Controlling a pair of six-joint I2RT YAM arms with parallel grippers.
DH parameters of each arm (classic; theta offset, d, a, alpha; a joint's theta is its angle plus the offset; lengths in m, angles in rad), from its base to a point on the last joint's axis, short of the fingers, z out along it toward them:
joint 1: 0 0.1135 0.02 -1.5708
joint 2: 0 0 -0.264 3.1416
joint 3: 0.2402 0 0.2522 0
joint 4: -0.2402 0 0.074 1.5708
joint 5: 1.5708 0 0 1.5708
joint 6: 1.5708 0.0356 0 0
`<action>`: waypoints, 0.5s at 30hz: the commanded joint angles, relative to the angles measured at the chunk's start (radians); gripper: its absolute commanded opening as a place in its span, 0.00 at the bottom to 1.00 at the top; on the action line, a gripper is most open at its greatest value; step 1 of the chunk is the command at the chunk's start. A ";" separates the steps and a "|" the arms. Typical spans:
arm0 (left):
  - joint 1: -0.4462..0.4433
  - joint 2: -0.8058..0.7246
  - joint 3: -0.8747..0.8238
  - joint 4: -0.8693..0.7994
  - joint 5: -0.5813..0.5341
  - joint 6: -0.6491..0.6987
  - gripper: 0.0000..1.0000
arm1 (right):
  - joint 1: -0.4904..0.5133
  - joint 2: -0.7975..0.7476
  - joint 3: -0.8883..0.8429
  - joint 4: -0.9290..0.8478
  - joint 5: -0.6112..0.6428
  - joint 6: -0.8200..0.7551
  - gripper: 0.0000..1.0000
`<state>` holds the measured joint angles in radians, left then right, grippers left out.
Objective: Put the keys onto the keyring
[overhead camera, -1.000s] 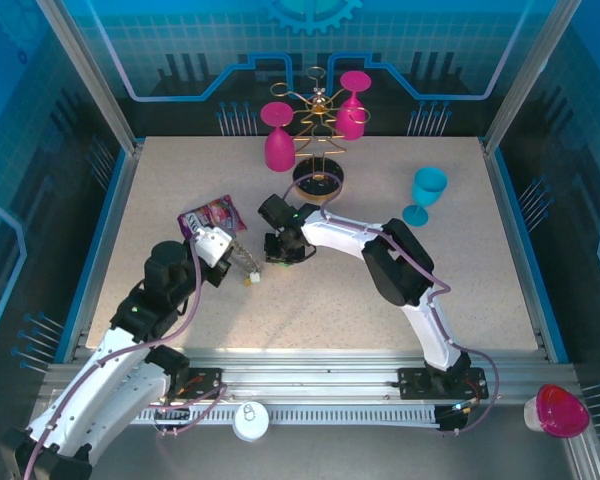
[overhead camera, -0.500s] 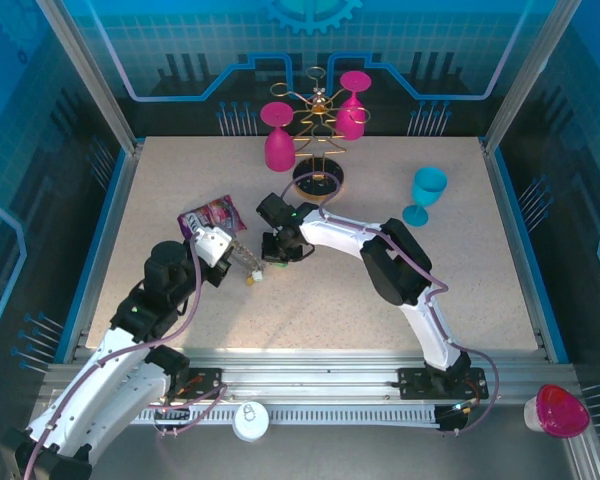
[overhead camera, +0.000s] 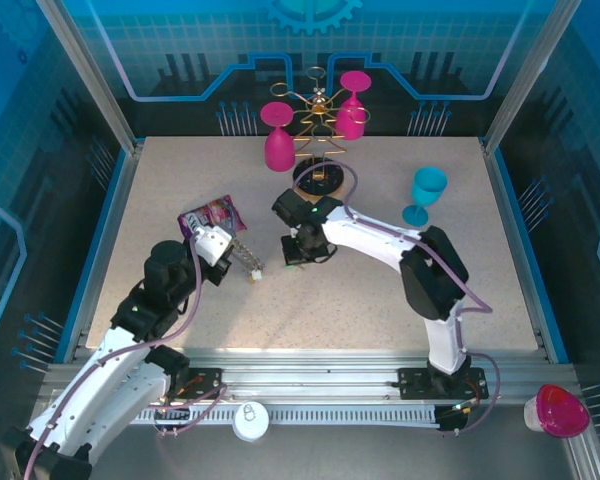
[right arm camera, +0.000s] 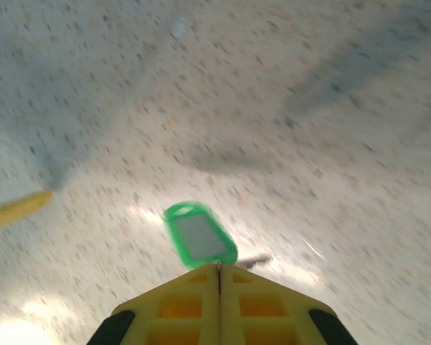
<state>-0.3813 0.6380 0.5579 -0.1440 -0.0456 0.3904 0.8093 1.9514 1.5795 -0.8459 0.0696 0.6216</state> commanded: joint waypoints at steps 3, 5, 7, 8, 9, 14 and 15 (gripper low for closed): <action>0.008 0.012 -0.012 0.085 0.030 -0.033 0.00 | -0.026 -0.073 -0.138 -0.093 0.034 -0.083 0.00; 0.008 0.014 -0.013 0.086 0.032 -0.035 0.00 | -0.025 -0.071 -0.164 -0.076 0.015 -0.074 0.00; 0.009 0.012 -0.015 0.086 0.035 -0.035 0.00 | -0.024 -0.058 -0.169 -0.063 -0.001 -0.067 0.00; 0.009 0.013 -0.015 0.085 0.036 -0.035 0.00 | -0.023 -0.049 -0.167 -0.055 -0.010 -0.068 0.00; 0.008 0.012 -0.015 0.085 0.038 -0.035 0.00 | -0.022 -0.039 -0.163 -0.052 -0.018 -0.068 0.00; 0.009 0.011 -0.015 0.086 0.042 -0.037 0.00 | -0.013 0.014 -0.135 -0.047 -0.047 -0.074 0.00; 0.009 0.011 -0.015 0.088 0.043 -0.039 0.00 | -0.012 0.021 -0.133 -0.046 -0.050 -0.073 0.00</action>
<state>-0.3813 0.6563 0.5518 -0.1223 -0.0284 0.3664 0.7910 1.9411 1.4181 -0.8879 0.0486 0.5583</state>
